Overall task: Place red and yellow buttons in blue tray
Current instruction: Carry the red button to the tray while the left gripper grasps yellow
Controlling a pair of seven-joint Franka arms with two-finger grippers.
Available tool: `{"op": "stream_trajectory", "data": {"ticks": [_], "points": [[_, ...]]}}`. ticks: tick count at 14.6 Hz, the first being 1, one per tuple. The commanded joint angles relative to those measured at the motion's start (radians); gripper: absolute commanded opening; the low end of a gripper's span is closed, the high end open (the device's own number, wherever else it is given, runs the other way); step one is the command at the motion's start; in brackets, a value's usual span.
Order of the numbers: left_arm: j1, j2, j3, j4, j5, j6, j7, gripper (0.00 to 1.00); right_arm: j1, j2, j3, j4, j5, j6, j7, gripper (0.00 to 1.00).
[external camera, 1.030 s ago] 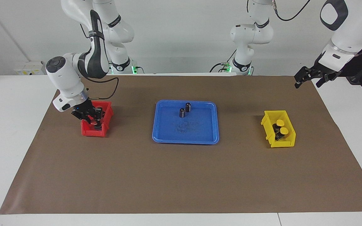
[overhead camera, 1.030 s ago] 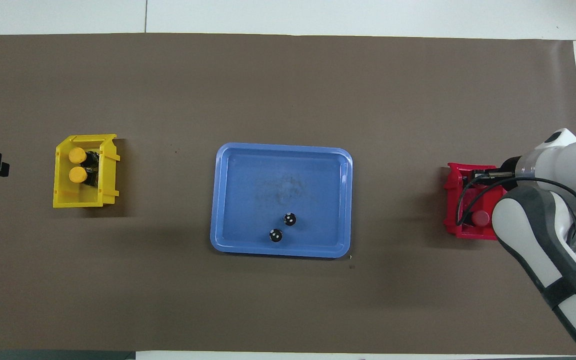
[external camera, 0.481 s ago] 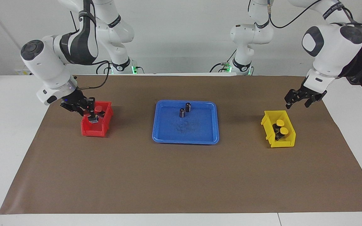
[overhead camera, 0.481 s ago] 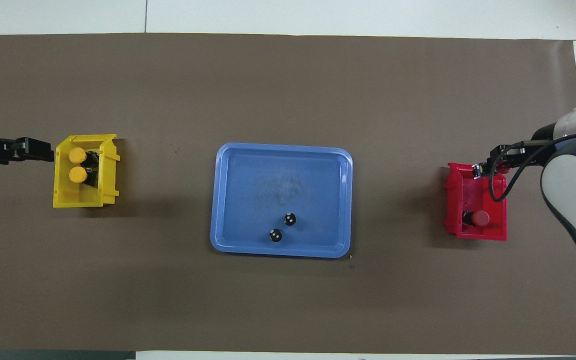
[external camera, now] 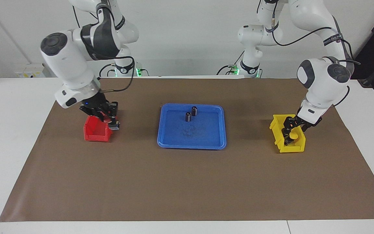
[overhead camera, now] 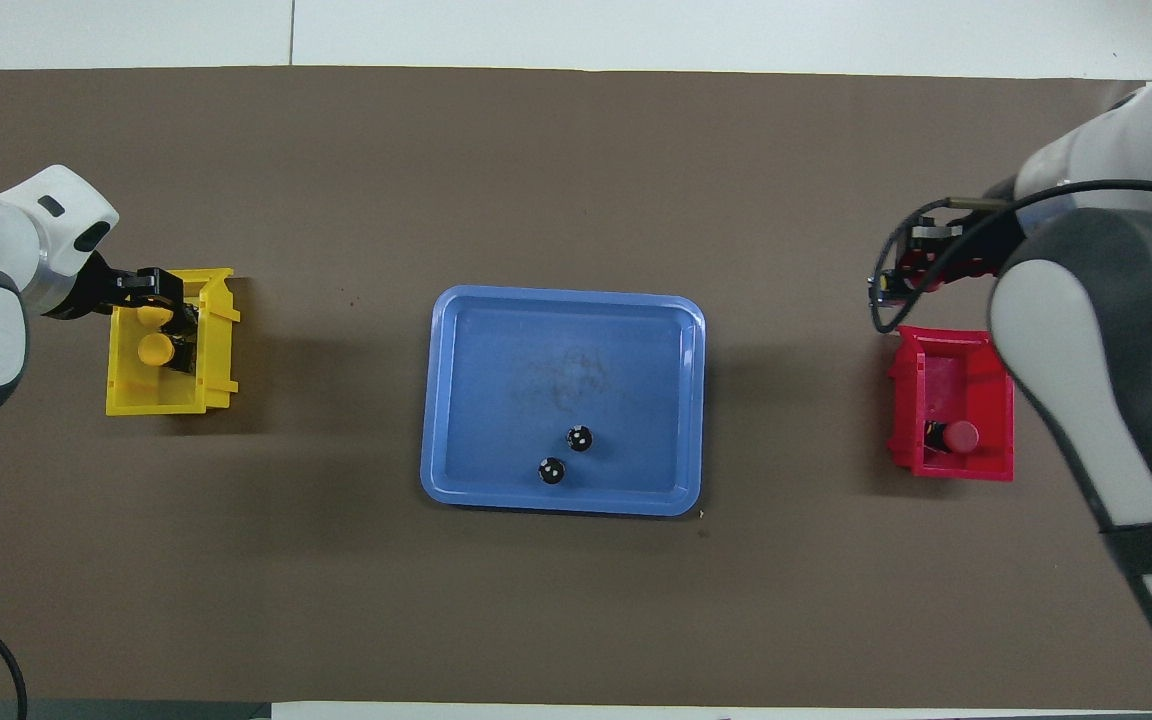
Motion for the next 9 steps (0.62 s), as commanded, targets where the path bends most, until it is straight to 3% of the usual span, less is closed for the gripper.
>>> {"op": "stream_trajectory", "data": {"ticks": [1,6,9], "points": [[-0.003,-0.008,0.007,-0.022,0.019,0.03,-0.01,0.71,0.117,0.075,-0.003,0.029,0.007,0.085,0.192,0.12],[0.001,-0.003,0.007,-0.07,0.019,0.093,-0.007,0.71,0.294,0.171,-0.003,0.052,-0.086,0.145,0.47,0.12],[0.001,0.019,0.007,-0.079,0.019,0.123,-0.005,0.71,0.328,0.208,-0.003,0.05,-0.096,0.17,0.506,0.12]]}}
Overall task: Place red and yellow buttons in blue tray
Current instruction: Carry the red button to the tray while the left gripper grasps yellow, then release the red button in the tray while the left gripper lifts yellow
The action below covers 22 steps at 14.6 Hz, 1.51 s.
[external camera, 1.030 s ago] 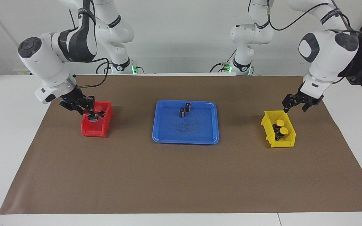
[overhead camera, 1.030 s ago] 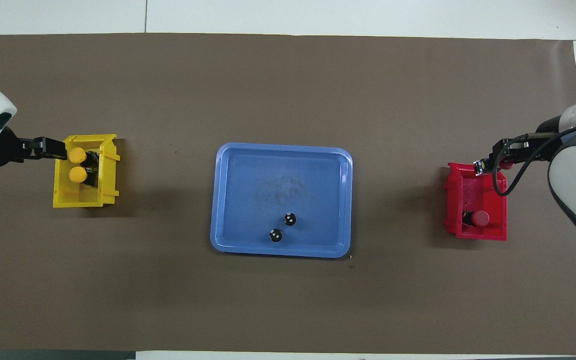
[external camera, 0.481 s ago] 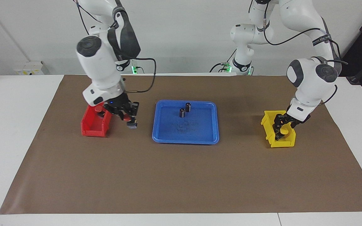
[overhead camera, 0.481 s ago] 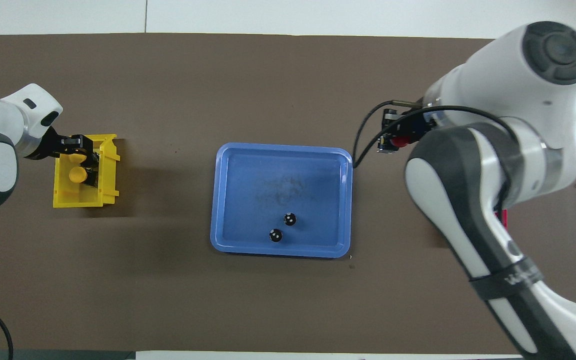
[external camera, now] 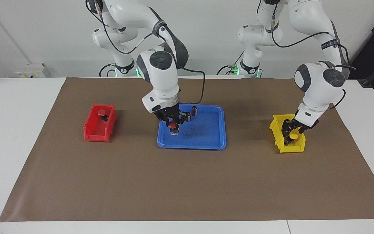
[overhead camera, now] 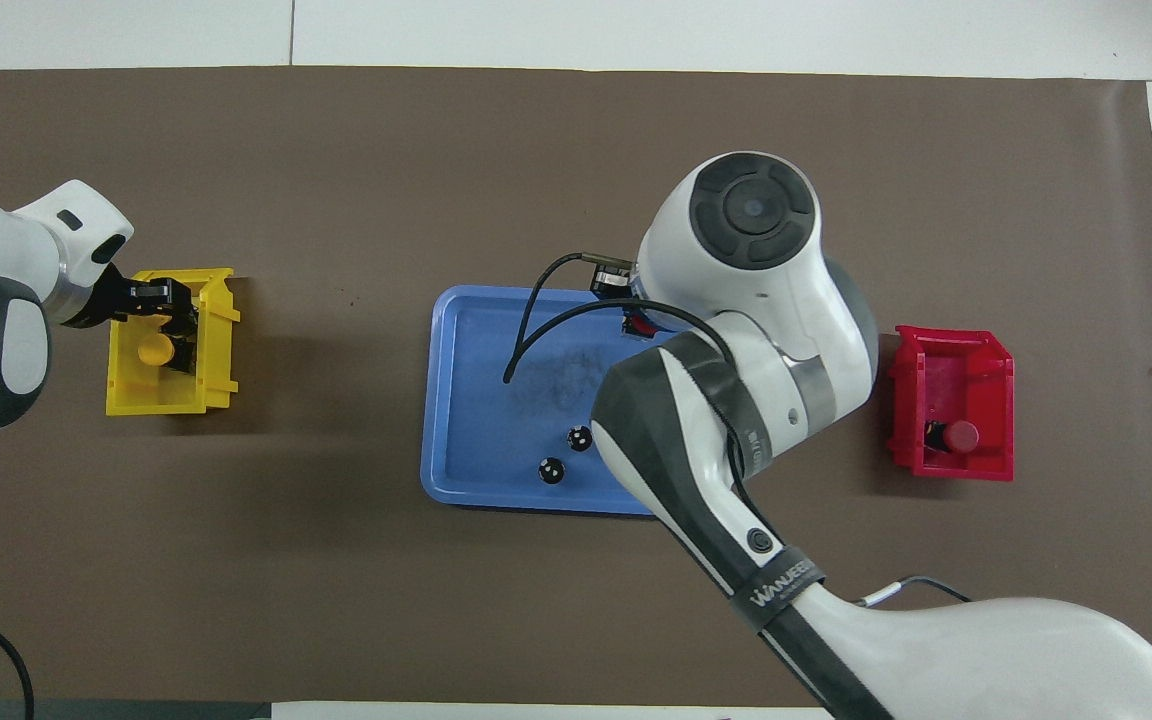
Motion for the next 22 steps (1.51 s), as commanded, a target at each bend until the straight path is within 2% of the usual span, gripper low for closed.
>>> {"op": "stream_trajectory", "data": {"ticks": [1,3,7,8,9,10,12,13,15,17,18,19,20,22], "points": [[0.002,0.013,0.003,-0.018,0.019,0.058,-0.005,0.71,0.019,0.047,-0.005,0.03,-0.015,0.03,0.039,0.12],[0.008,0.018,0.003,-0.018,0.019,0.068,-0.005,0.7,0.039,0.074,-0.005,0.027,-0.016,0.053,0.073,0.12],[0.017,0.039,0.003,-0.017,0.019,0.101,-0.005,0.68,0.048,0.074,-0.005,-0.001,-0.015,0.087,0.077,0.15],[0.019,0.039,0.003,-0.017,0.019,0.103,-0.005,0.63,0.05,0.074,-0.005,-0.016,-0.016,0.104,0.077,0.15],[0.019,0.039,0.003,-0.017,0.019,0.101,-0.007,0.56,0.05,0.071,-0.005,-0.036,-0.016,0.115,0.077,0.17],[0.019,0.039,0.003,-0.017,0.019,0.1,-0.007,0.41,0.054,0.068,-0.005,-0.045,-0.016,0.127,0.076,0.19],[0.017,0.039,0.003,-0.012,0.019,0.092,-0.01,0.1,0.053,0.067,-0.005,-0.054,-0.015,0.133,0.076,0.32],[0.013,0.041,0.003,-0.003,0.019,0.078,-0.013,0.05,0.054,0.067,-0.005,-0.054,-0.015,0.133,0.077,0.51],[0.004,0.05,0.004,0.076,0.021,-0.031,-0.019,0.03,0.053,0.067,-0.008,-0.027,-0.016,0.115,0.078,0.72],[0.004,0.05,0.004,0.239,0.021,-0.221,-0.019,0.03,0.037,0.067,-0.012,0.025,-0.036,0.094,0.076,0.79],[0.004,0.057,0.004,0.338,0.023,-0.326,-0.02,0.03,0.031,0.062,-0.017,0.034,-0.094,0.083,0.068,0.82],[-0.022,0.099,0.004,0.435,0.019,-0.407,-0.029,0.03,-0.001,0.032,-0.018,0.027,-0.131,0.072,0.064,0.85],[-0.065,0.12,0.007,0.475,0.01,-0.437,-0.068,0.03,-0.046,-0.005,-0.015,0.019,-0.135,0.06,0.024,0.86],[-0.171,0.105,0.004,0.427,-0.014,-0.431,-0.269,0.03,-0.128,-0.068,-0.015,0.009,-0.133,-0.041,-0.118,0.88]]}}
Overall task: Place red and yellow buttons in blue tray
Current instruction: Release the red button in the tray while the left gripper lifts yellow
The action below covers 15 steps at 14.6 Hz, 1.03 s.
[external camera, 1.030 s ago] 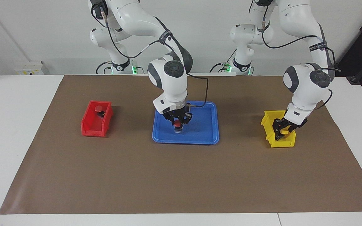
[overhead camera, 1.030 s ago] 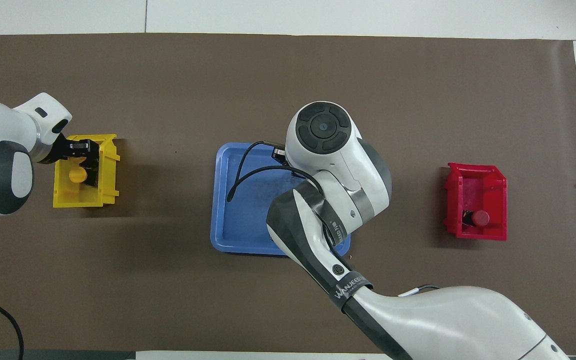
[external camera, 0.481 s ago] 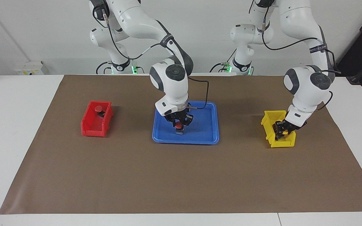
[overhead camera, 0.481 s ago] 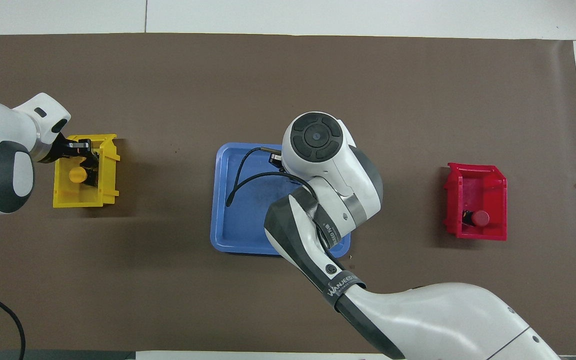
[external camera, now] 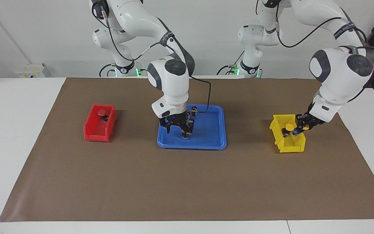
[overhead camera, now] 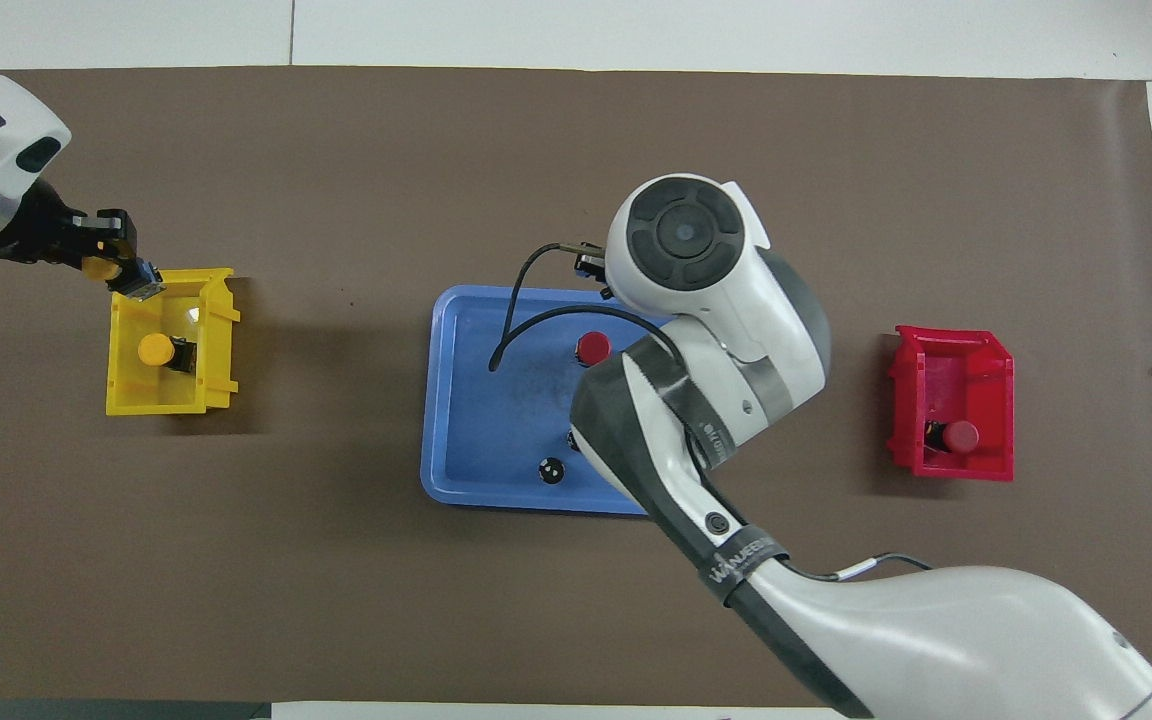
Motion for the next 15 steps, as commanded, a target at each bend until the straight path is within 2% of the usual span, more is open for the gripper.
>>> {"op": "stream_trajectory", "data": {"ticks": [1,2,4,7,9,10,13,15], "points": [[-0.164,0.017,0.009,-0.038,-0.015,0.005,-0.23,0.03,-0.135,-0.114,0.014,-0.066,-0.013,-0.12,-0.179,0.88],[-0.212,0.006,0.007,-0.077,-0.062,0.057,-0.307,0.03,-0.187,-0.167,0.015,-0.123,-0.01,-0.134,-0.234,0.88],[-0.313,0.018,0.009,-0.093,-0.188,0.138,-0.399,0.03,-0.296,-0.246,0.017,-0.235,0.019,-0.128,-0.38,0.88],[-0.454,0.061,0.009,-0.093,-0.197,0.197,-0.551,0.03,-0.39,-0.336,0.015,-0.394,0.095,-0.074,-0.497,0.88],[-0.481,0.063,0.009,-0.119,-0.197,0.232,-0.558,0.03,-0.445,-0.395,0.014,-0.488,0.096,-0.039,-0.596,0.88],[-0.502,0.075,0.007,-0.123,-0.197,0.255,-0.576,0.03,-0.47,-0.415,0.014,-0.519,0.096,-0.024,-0.636,0.88],[-0.544,0.16,0.012,-0.105,-0.196,0.295,-0.624,0.03,-0.502,-0.416,0.014,-0.522,0.096,-0.031,-0.67,0.88],[-0.544,0.173,0.013,-0.108,-0.193,0.309,-0.624,0.03,-0.505,-0.419,0.014,-0.533,0.096,-0.027,-0.675,0.87]]}}
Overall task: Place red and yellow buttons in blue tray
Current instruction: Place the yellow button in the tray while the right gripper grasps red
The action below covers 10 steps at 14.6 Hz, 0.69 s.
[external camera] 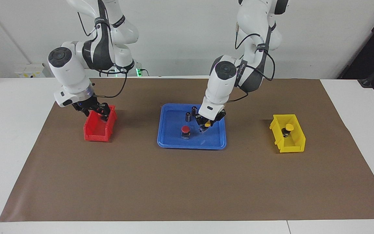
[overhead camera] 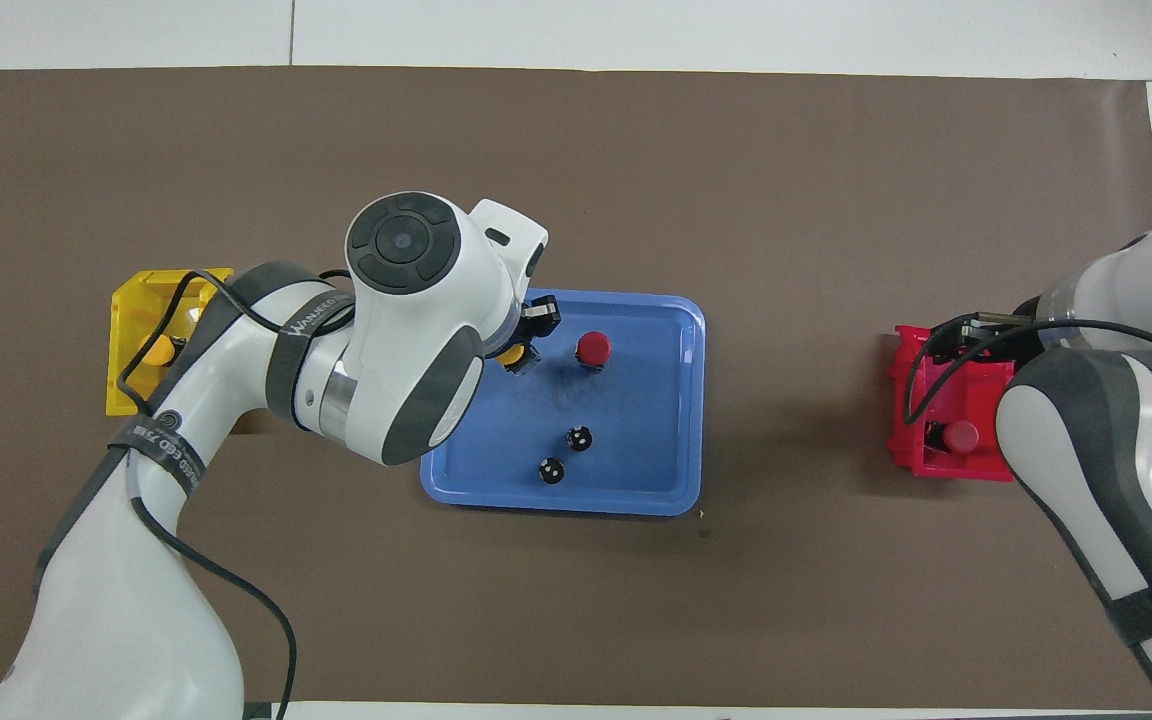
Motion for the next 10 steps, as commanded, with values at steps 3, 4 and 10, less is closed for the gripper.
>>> {"op": "stream_trajectory", "data": {"ticks": [3,4,10], "points": [[-0.014,0.032,0.023,-0.004,-0.015,0.028,-0.007,0.39,-0.061,-0.046,0.015,-0.096,0.021,0.079,-0.082,0.87],[-0.015,0.032,0.023,0.001,-0.015,0.018,-0.007,0.57,-0.089,-0.056,0.016,-0.125,0.023,0.099,-0.128,0.87],[-0.015,-0.004,0.031,0.057,-0.004,-0.129,-0.003,0.96,-0.097,-0.116,0.015,-0.257,0.098,0.147,-0.213,0.84]]}}
